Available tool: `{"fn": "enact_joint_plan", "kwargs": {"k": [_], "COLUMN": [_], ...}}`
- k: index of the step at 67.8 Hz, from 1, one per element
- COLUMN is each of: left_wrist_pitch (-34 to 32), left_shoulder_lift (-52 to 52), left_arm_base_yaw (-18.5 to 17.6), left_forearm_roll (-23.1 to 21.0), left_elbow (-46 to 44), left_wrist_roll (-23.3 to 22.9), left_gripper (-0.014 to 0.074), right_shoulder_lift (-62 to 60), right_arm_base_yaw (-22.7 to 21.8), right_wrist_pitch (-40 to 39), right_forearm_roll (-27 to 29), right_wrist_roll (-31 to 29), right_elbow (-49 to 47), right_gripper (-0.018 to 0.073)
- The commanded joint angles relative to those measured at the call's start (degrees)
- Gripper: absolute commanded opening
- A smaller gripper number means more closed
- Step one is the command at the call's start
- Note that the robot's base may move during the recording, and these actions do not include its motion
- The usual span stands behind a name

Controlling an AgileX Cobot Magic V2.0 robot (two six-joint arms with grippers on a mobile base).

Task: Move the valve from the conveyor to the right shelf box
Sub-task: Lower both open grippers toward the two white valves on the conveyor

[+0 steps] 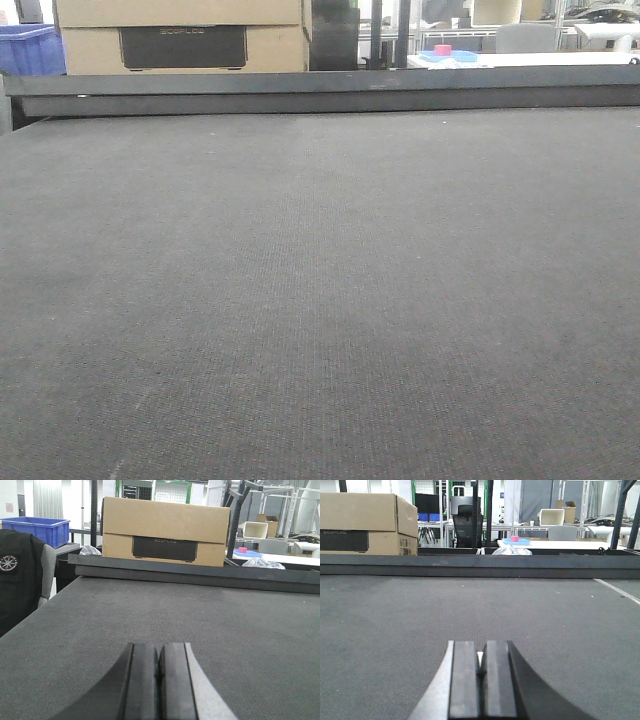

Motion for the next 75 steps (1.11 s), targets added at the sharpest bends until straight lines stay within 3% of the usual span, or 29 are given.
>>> {"fn": "enact_joint_plan", "kwargs": {"k": [1,57,63,68,75], "left_wrist_pitch": [-1.35,-2.57,-3.33,2.3,16.75], "left_shoulder_lift": [-0.29,-0.29,-0.29,-0.29,0.31], "left_arm_base_yaw": [0.09,0.09,0.09,0.09,0.09], "left_forearm_roll": [-0.28,-0.12,-0.12,-0.12,-0.12], "left_elbow": [-0.11,-0.11,-0.43,-4.69,-14.29], "left_wrist_roll": [-0.44,-0.44,-0.44,-0.44,-0.44], "left_gripper": [-0.0111,-0.0111,-0.0111,-0.0111,-0.0111], "right_shoulder_lift": [-0.17,-0.17,-0.17,-0.17,0.36], "right_arm_base_yaw": [0.0,-0.02,-0.02,-0.02,-0.02], "right_wrist_pitch": [-1.32,-3.62,-0.07,3.83,7.33], "right_forearm_roll": [-0.29,-0.29,-0.17,-0.07,0.08], "right_wrist_roll": [-0.14,-0.14,-0.14,-0.14,-0.14], "right_elbow": [-0.02,-0.02,-1.1,-5.19,-11.07], "right_gripper": [-0.0168,-0.0168,-0.0168,-0.0168,-0.0168]}}
